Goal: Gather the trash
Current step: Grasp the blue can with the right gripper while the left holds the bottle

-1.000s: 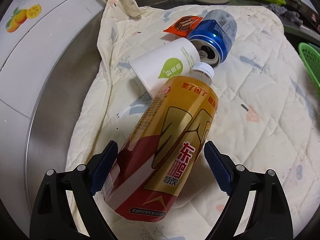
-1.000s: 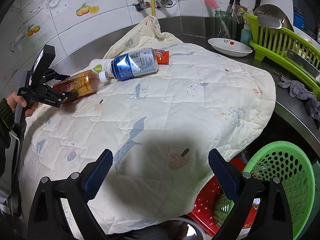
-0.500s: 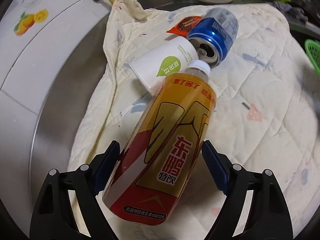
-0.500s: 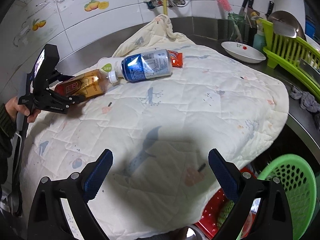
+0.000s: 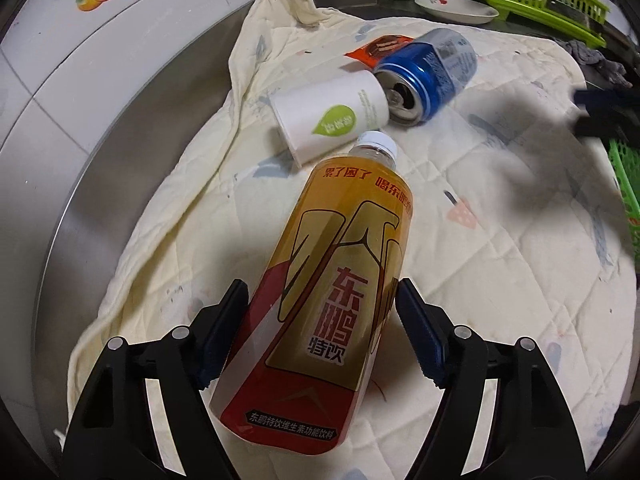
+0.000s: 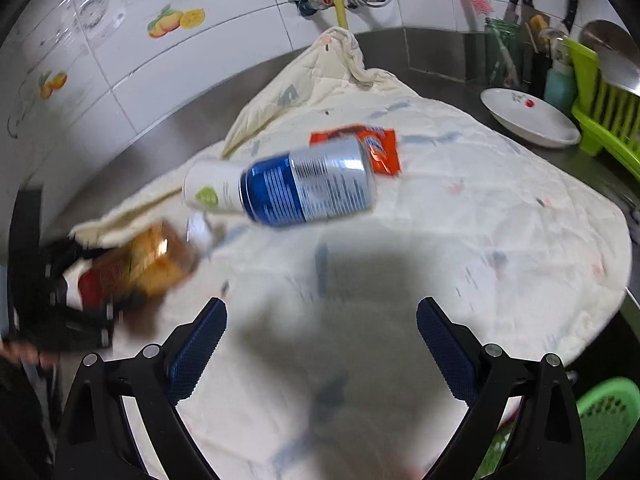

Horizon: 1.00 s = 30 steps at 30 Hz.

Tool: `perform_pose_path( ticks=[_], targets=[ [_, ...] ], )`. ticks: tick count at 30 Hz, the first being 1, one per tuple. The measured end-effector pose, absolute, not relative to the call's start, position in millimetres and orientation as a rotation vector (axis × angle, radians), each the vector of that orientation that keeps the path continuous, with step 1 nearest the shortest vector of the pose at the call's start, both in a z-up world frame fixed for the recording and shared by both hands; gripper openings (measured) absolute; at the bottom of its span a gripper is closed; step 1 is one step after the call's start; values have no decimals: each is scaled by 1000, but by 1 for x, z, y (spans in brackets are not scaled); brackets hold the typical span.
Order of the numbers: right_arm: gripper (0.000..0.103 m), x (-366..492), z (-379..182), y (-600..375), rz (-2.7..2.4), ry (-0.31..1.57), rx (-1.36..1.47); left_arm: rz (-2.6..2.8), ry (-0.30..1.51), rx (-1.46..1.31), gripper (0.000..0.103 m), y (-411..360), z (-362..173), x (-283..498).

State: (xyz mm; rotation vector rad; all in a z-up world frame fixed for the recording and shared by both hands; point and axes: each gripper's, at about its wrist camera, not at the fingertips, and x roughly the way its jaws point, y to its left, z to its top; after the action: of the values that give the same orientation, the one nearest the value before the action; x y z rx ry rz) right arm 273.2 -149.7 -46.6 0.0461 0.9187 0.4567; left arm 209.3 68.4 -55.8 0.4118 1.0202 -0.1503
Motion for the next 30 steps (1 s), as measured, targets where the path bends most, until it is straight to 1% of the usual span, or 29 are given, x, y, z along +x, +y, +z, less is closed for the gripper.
perform_pose_path(
  ticks=[6, 13, 16, 24, 27, 30],
  targets=[
    [93, 311, -38, -123, 456, 915, -138, -167, 1009, 414, 74, 67, -55, 196],
    [93, 342, -39, -116, 477, 916, -242, -173, 993, 408, 74, 69, -57, 195],
    [93, 348, -38, -116, 474, 911, -250, -172, 988, 415, 74, 68, -57, 194],
    [93, 364, -18, -108, 490, 878, -165, -172, 977, 415, 74, 68, -56, 192],
    [93, 366, -12, -98, 521, 871, -202, -172, 974, 414, 74, 68, -56, 191],
    [93, 365, -12, -86, 560, 875, -315, -175, 972, 415, 74, 68, -55, 190]
  ],
)
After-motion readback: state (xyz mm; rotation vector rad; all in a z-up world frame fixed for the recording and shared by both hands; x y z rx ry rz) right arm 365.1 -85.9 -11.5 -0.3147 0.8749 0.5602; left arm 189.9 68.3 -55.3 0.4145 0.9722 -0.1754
